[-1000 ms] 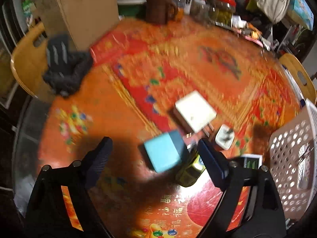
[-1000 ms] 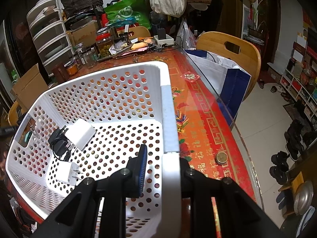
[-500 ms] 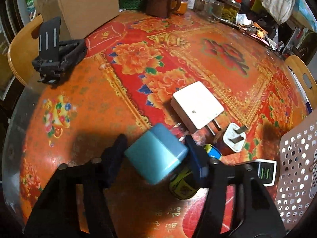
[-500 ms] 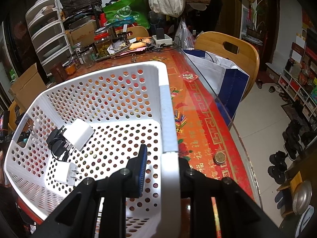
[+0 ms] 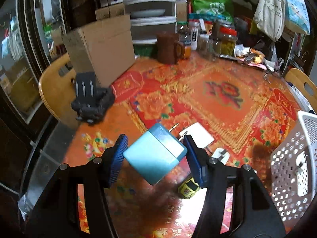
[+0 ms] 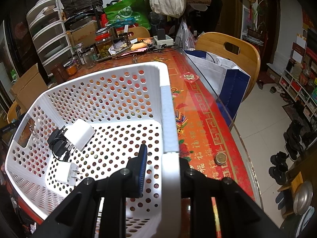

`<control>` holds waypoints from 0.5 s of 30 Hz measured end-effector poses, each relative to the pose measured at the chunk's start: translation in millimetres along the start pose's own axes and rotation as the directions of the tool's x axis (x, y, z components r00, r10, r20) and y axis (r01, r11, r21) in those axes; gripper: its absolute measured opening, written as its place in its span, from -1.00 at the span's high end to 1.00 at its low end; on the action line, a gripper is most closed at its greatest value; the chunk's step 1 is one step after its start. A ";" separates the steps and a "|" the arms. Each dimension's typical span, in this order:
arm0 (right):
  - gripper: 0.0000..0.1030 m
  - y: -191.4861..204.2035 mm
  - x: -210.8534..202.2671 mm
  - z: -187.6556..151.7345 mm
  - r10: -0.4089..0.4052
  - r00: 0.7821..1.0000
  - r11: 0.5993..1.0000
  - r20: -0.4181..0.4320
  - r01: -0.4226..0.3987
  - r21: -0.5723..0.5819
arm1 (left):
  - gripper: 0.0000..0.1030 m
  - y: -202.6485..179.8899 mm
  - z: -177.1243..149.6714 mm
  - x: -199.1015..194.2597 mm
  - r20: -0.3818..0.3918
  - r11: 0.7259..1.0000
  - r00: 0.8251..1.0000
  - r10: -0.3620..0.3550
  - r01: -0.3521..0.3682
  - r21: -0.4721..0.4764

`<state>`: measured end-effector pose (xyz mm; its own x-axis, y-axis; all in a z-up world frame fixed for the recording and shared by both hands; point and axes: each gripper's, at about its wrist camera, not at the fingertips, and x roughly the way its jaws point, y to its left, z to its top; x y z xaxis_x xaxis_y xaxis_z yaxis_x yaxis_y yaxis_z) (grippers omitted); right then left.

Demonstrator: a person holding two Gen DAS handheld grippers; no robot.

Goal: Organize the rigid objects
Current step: 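Carry the light blue charger into the basket and release it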

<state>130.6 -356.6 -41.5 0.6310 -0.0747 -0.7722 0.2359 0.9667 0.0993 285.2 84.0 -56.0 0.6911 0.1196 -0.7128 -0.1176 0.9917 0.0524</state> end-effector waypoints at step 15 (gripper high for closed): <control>0.62 0.8 0.6 0.7 0.012 1.000 1.000 0.000 -0.012 -0.010 | -0.08 -61.6 18.9 -71.1 0.066 0.990 0.994 -0.081 0.073 0.121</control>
<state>131.6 -356.1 -41.5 0.6338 -0.0633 -0.7709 0.2207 0.9700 0.1018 256.8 15.3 4.6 0.7439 0.0413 -0.6670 0.0203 0.9962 0.0843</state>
